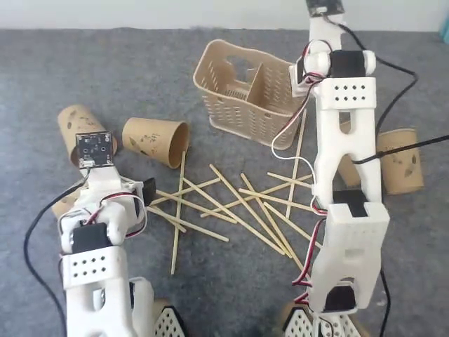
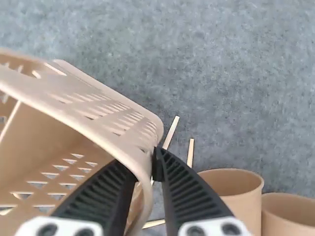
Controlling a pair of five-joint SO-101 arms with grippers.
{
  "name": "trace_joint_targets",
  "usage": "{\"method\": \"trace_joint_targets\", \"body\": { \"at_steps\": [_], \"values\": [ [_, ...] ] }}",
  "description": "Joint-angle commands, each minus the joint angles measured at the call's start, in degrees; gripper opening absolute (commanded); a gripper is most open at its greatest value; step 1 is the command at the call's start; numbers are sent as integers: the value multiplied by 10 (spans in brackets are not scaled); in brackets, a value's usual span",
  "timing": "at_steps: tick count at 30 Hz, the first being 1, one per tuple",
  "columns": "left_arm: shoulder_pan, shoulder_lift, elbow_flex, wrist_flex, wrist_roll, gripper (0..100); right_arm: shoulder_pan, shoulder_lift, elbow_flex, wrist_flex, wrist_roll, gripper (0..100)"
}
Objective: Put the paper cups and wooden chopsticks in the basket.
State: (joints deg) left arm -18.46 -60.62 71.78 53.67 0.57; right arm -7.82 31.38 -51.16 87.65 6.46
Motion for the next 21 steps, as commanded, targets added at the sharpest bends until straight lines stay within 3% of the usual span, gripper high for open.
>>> {"method": "trace_joint_targets", "body": {
  "at_steps": [1, 9, 12, 17, 21],
  "values": [
    [1, -10, -3, -16, -5, 276, -28, 28, -11, 25, 49, 8],
    [2, -13, 4, -17, -6, 276, -40, 25, -11, 59, 135, 8],
    [2, -13, 5, -17, -6, 276, -30, 23, -14, 51, 121, 13],
    [20, -11, 7, -17, -7, 276, -17, 24, -65, 38, 73, 143],
    [25, -13, 14, -17, -7, 276, -34, 23, -132, 45, 69, 166]
  ]
}}
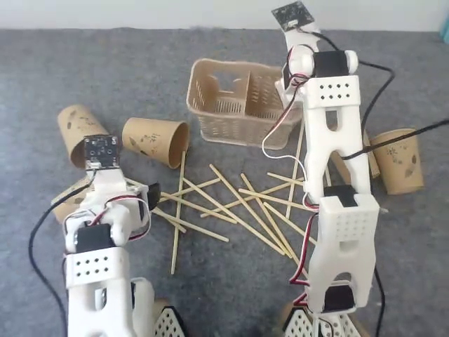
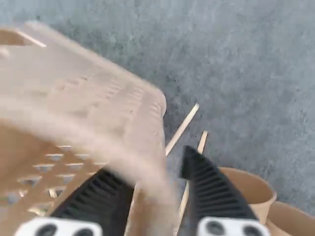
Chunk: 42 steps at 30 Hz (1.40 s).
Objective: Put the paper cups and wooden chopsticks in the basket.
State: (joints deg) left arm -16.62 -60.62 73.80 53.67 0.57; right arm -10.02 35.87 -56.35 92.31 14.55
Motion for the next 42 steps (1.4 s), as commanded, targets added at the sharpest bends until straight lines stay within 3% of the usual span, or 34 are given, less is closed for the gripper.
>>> {"method": "trace_joint_targets", "body": {
  "at_steps": [1, 7, 10, 16, 28, 33, 42],
  "values": [
    [7, -13, -7, -17, -7, 276, -15, -22, -103, 6, -12, 166],
    [7, -13, -7, -17, -7, 276, -22, -22, -243, 60, -55, 168],
    [7, -13, -7, -17, -7, 276, -7, -22, -285, 96, -110, 167],
    [7, -13, -7, -17, -7, 276, 22, -22, -204, 107, -233, 166],
    [4, -13, -8, -17, -8, 276, -2, 7, -138, 99, -257, 164],
    [4, -13, -7, -27, -8, 276, -3, 51, -140, 96, -278, 9],
    [4, -10, -6, -33, -8, 276, -2, 22, -137, 105, -251, 6]
  ]
}}
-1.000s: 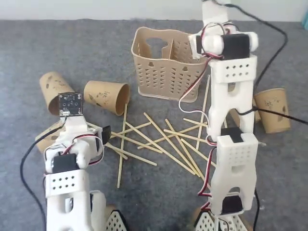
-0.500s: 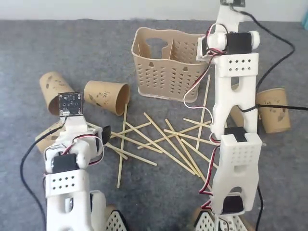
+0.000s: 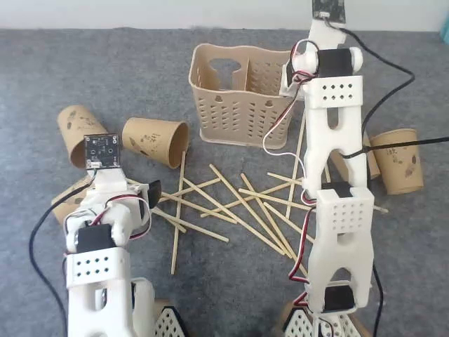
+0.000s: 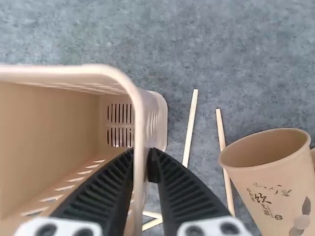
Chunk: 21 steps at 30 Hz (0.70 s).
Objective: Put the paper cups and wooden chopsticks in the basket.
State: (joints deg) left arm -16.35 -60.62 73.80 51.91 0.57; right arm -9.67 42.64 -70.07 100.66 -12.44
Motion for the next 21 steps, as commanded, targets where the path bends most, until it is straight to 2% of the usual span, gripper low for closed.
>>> {"method": "trace_joint_targets", "body": {
  "at_steps": [1, 13, 21],
  "values": [
    [1, -10, -6, -15, -8, 276, -6, -54, 1, 23, 21, 6],
    [3, -10, -6, -15, -8, 276, -7, -211, 192, 23, 107, 6],
    [3, -10, -4, -16, -8, 276, -7, -290, 217, 24, 127, 6]
  ]
}}
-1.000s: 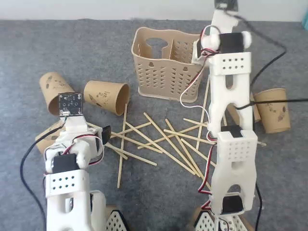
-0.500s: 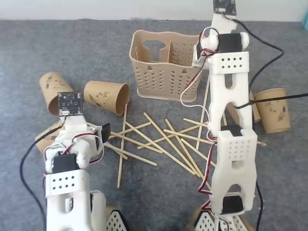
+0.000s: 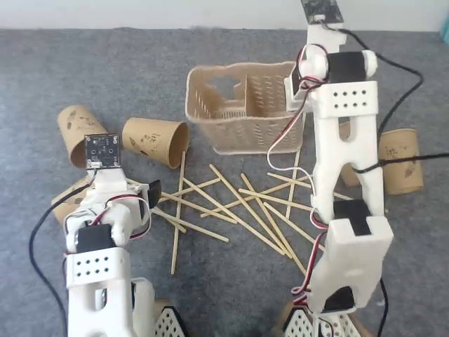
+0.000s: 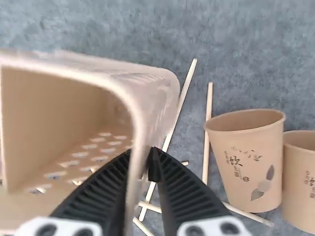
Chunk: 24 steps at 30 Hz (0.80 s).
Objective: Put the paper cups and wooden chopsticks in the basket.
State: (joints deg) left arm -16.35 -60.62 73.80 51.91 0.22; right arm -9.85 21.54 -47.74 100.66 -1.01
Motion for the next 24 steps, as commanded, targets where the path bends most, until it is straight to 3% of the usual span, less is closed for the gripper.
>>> {"method": "trace_joint_targets", "body": {
  "at_steps": [1, 17, 24],
  "values": [
    [3, -11, -1, -16, -4, 276, -5, -84, -4, 24, 18, 6],
    [4, -12, 0, -16, -4, 276, 0, -85, 83, 20, -1, 15],
    [2, -13, 0, -16, -4, 276, 4, -85, 66, -4, 3, 203]
  ]
}}
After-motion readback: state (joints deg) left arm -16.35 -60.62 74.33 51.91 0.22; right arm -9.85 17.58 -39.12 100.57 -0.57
